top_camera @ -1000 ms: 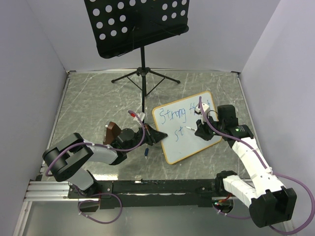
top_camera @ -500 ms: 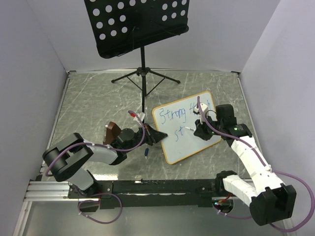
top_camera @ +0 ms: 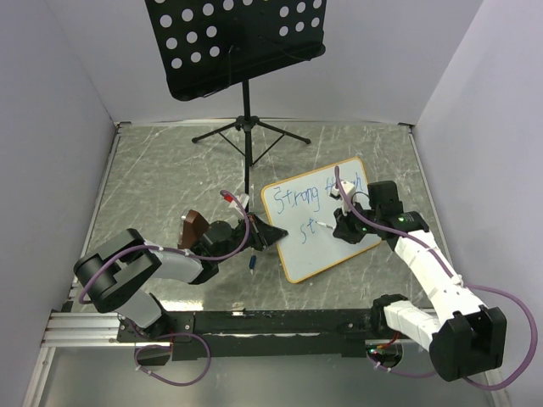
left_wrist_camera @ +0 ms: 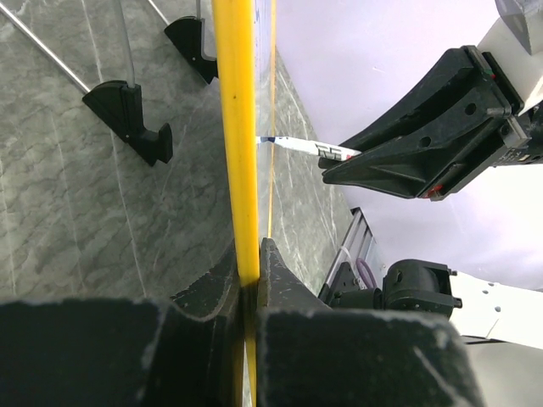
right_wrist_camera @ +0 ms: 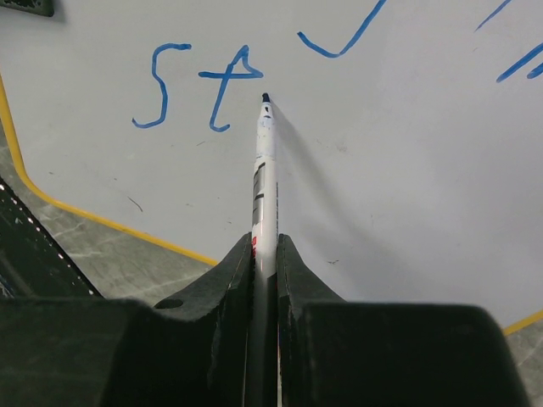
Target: Write a sentence on the whiteboard
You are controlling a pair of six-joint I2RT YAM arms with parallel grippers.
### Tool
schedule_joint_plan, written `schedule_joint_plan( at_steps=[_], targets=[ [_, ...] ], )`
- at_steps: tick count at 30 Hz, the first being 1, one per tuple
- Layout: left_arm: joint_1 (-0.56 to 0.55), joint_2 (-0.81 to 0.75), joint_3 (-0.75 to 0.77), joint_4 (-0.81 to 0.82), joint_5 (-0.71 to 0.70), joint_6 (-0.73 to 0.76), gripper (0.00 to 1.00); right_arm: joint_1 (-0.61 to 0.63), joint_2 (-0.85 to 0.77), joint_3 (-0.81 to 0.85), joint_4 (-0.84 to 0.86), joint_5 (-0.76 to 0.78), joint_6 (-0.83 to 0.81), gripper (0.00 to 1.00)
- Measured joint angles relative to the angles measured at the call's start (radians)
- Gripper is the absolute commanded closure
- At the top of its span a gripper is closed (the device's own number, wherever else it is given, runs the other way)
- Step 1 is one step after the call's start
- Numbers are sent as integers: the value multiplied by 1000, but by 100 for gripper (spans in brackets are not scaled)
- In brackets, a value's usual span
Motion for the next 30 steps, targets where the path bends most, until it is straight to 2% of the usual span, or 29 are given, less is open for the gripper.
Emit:
schedule_joint_plan(
  at_steps=[20,30],
  targets=[
    [0,0,0,8,6,-1,99,6,-20,-7,-80,-1,-87,100],
    [0,0,0,8,6,-1,99,6,-14,-4,-80,3,-61,100]
  ],
)
